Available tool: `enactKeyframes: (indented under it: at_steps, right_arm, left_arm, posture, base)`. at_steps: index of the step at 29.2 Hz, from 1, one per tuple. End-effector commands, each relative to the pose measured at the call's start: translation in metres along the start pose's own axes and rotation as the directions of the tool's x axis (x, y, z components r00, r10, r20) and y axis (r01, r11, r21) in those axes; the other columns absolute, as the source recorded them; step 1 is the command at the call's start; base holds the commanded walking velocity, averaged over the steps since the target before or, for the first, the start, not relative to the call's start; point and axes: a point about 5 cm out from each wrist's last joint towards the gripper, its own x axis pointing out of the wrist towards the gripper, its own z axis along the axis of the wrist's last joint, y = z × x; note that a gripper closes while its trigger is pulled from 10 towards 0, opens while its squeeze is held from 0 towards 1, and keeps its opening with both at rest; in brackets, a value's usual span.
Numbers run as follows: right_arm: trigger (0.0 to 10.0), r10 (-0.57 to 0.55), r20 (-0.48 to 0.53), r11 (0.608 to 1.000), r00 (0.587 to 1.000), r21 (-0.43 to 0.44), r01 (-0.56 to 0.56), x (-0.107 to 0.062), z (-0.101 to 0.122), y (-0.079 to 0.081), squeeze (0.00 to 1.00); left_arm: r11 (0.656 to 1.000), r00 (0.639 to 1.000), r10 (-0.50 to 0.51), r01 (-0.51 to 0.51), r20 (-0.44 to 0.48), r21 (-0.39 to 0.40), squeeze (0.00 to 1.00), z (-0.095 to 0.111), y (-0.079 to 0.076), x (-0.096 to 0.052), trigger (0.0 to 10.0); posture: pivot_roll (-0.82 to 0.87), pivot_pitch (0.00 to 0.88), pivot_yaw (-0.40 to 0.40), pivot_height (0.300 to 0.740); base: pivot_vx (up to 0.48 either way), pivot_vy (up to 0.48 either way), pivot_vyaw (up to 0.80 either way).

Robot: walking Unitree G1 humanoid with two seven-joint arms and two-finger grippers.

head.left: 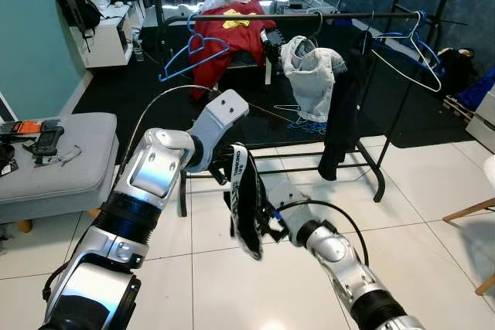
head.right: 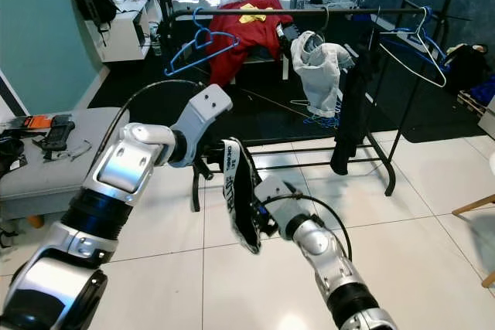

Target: Hang hanger

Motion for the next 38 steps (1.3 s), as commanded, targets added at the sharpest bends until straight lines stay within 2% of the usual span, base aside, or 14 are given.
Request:
enactKeyframes:
  at_steps: [1,5,9,14,16,18,19,21,31,35,38]
  right_arm:
    - [10.0,-0.001,0.000,1.000,1.000,-0.026,0.001,0.001,0.000,0.001,0.00]
    - [10.0,-0.007,0.004,1.000,1.000,0.000,0.007,0.003,-0.003,0.001,0.00]
    - [10.0,0.030,0.056,0.996,0.998,0.076,-0.034,0.006,0.002,0.009,0.00]
    - [10.0,0.036,0.090,0.995,0.995,0.092,-0.045,0.008,0.006,0.013,0.00]
    - [10.0,0.052,0.146,0.992,0.988,0.109,-0.068,0.008,0.013,0.016,0.00]
    - [10.0,0.052,0.146,0.992,0.988,0.109,-0.068,0.008,0.013,0.016,0.00]
    - [10.0,0.077,0.199,0.987,0.977,0.122,-0.103,0.008,0.019,0.021,0.00]
    - [10.0,0.092,0.209,0.986,0.974,0.116,-0.118,0.009,0.020,0.024,0.00]
    - [10.0,0.127,0.209,0.982,0.970,0.109,-0.152,0.012,0.022,0.030,0.00]
    - [10.0,0.118,0.118,0.988,0.986,0.082,-0.128,0.021,0.020,0.031,0.00]
    - [10.0,0.053,0.064,0.993,0.997,0.098,-0.059,0.026,0.017,0.023,0.00]
  left_arm:
    - [1.000,1.000,0.013,-0.013,0.016,-0.014,0.00,0.004,0.003,-0.003,10.0]
    - [1.000,0.999,0.017,-0.016,0.040,-0.019,0.00,0.010,0.003,-0.005,10.0]
    - [1.000,0.998,0.019,-0.017,0.059,-0.025,0.00,0.014,0.003,-0.005,10.0]
    - [0.999,0.998,0.025,-0.024,0.064,-0.022,0.00,0.015,0.003,-0.005,10.0]
    - [0.999,0.997,0.035,-0.033,0.068,-0.025,0.00,0.016,0.003,-0.004,10.0]
    - [0.999,0.997,0.035,-0.033,0.068,-0.025,0.00,0.016,0.003,-0.004,10.0]
    - [0.999,0.997,0.047,-0.046,0.069,-0.028,0.00,0.016,0.005,-0.003,10.0]
    - [0.998,0.996,0.053,-0.052,0.069,-0.028,0.00,0.016,0.005,-0.003,10.0]
    - [0.998,0.996,0.061,-0.059,0.069,-0.025,0.00,0.017,0.006,-0.002,10.0]
    - [0.997,0.995,0.072,-0.071,0.070,-0.013,0.00,0.017,0.007,-0.002,10.0]
    - [0.998,0.995,0.064,-0.063,0.080,-0.014,0.00,0.020,0.005,-0.002,10.0]
  posture:
    - [-0.09,0.000,0.016,0.740]
    - [-0.08,0.001,0.018,0.740]
    - [-0.08,0.004,0.017,0.740]
    - [-0.08,0.005,0.016,0.740]
    - [-0.08,0.011,0.015,0.740]
    - [-0.08,0.011,0.015,0.740]
    - [-0.08,0.011,0.015,0.740]
    - [-0.08,0.011,0.020,0.740]
    - [-0.08,0.010,0.019,0.740]
    - [-0.08,0.007,0.018,0.740]
    - [-0.08,0.008,0.015,0.740]
  base:
    - [0.000,0.000,0.00]
    - [0.000,0.000,0.00]
    - [0.000,0.000,0.00]
    - [0.000,0.000,0.00]
    - [0.000,0.000,0.00]
    - [0.000,0.000,0.00]
    - [0.000,0.000,0.00]
    - [0.000,0.000,0.00]
    - [0.000,0.000,0.00]
    - [0.000,0.000,0.00]
    - [0.000,0.000,0.00]
